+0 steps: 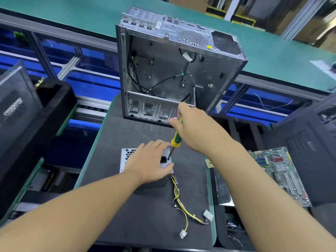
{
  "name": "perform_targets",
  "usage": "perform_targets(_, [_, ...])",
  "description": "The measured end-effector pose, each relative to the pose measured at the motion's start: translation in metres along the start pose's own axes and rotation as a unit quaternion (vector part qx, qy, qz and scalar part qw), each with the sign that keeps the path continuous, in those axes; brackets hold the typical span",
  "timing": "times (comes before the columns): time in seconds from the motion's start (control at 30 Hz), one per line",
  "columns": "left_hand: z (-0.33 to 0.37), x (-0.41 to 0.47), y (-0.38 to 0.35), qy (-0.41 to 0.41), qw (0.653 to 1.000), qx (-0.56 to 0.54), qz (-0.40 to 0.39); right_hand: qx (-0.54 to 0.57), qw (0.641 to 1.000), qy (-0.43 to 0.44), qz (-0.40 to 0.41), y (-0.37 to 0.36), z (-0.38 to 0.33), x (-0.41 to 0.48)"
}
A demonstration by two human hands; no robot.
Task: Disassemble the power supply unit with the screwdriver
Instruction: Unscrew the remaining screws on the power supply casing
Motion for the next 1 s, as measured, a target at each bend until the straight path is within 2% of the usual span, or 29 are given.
perform_targets(0.17, [-0.005, -0.002, 0.004, 0.002, 0.996, -0.09, 0.012, 0.078, 0.996, -0.013, -0.044, -0.003, -0.003, 0.001])
perform_targets(0.23, [-0.004, -0.003, 0.006, 0.005, 0.993, -0.112, 0.019, 0.055, 0.997, -0.015, -0.045, -0.004, -0.006, 0.0])
perform_targets(0.37, [-0.004, -0.004, 0.008, 0.016, 0.987, -0.16, 0.025, -0.032, 0.999, -0.032, 0.014, -0.003, -0.008, -0.001])
perform_targets(0.47, [-0.005, -0.003, 0.008, 0.025, 0.986, -0.162, 0.014, -0.006, 1.0, -0.005, 0.023, -0.005, -0.008, -0.002])
perform_targets(0.6, [-0.006, -0.002, 0.008, 0.024, 0.988, -0.154, 0.007, 0.083, 0.996, -0.016, -0.03, -0.006, -0.011, 0.0])
perform_targets(0.67, [-0.005, -0.002, 0.008, 0.023, 0.989, -0.147, 0.003, 0.071, 0.997, -0.016, -0.035, -0.007, -0.016, 0.0])
perform_targets(0.9, [-0.005, -0.001, 0.005, -0.004, 0.991, -0.134, -0.001, 0.018, 0.999, -0.008, 0.046, -0.014, -0.026, 0.004])
perform_targets(1.0, [-0.006, -0.001, 0.003, -0.014, 0.992, -0.127, -0.002, 0.068, 0.997, -0.013, 0.045, -0.015, -0.024, 0.005])
Point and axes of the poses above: each hand's wrist, its own x-axis towards the middle knuckle, its own y-axis out of the back of the hand, z = x × y, the point moved 3 cm from there along x, towards the middle knuckle, and after that the axes turned 1 degree about -y, right-handed, at the moved point
